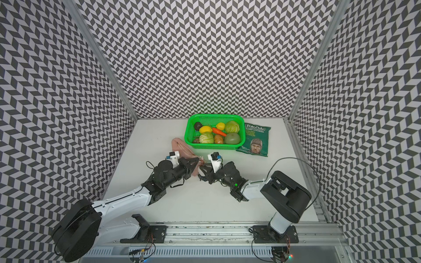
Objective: Remove the decoration from the bag
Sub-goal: Remove the decoration item from the bag.
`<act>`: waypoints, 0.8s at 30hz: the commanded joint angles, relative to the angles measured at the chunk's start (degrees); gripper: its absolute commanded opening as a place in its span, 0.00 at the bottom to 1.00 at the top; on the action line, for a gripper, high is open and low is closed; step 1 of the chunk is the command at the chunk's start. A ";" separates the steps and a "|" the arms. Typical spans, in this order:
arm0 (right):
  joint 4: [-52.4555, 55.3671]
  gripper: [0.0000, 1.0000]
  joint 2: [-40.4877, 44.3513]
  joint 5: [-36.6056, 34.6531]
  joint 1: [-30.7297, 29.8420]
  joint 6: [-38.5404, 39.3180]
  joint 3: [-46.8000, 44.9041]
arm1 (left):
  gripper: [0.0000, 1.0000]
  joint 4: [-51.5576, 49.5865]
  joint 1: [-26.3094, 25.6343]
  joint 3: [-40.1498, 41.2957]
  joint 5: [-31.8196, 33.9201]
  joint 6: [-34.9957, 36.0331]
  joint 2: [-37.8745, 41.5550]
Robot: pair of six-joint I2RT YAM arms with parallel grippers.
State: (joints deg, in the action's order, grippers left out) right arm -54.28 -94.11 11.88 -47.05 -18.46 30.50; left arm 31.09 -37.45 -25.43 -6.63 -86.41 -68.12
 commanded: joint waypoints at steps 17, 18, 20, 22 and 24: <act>5.04 0.71 4.82 -4.03 0.35 0.19 -1.33 | 0.00 0.02 0.36 -1.99 1.88 1.68 1.85; 5.59 0.72 5.41 -4.88 0.35 0.20 -1.59 | 0.00 -0.02 0.36 -1.95 1.90 1.81 1.87; 6.56 0.75 6.56 -6.36 0.35 0.39 -1.98 | 0.00 -0.06 0.36 -1.98 2.00 1.86 1.93; 7.81 0.76 7.75 -7.65 0.39 0.52 -2.26 | 0.00 -0.25 0.36 -1.99 2.12 2.01 1.97; 8.71 0.78 9.00 -8.78 0.40 0.61 -2.58 | 0.00 -0.38 0.36 -1.97 2.33 2.04 2.07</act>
State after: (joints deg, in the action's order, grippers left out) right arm -45.80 -87.02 5.93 -46.94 -18.39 28.80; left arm 29.43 -37.45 -25.43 -5.56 -85.47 -67.72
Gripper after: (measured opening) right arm 0.777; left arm 0.052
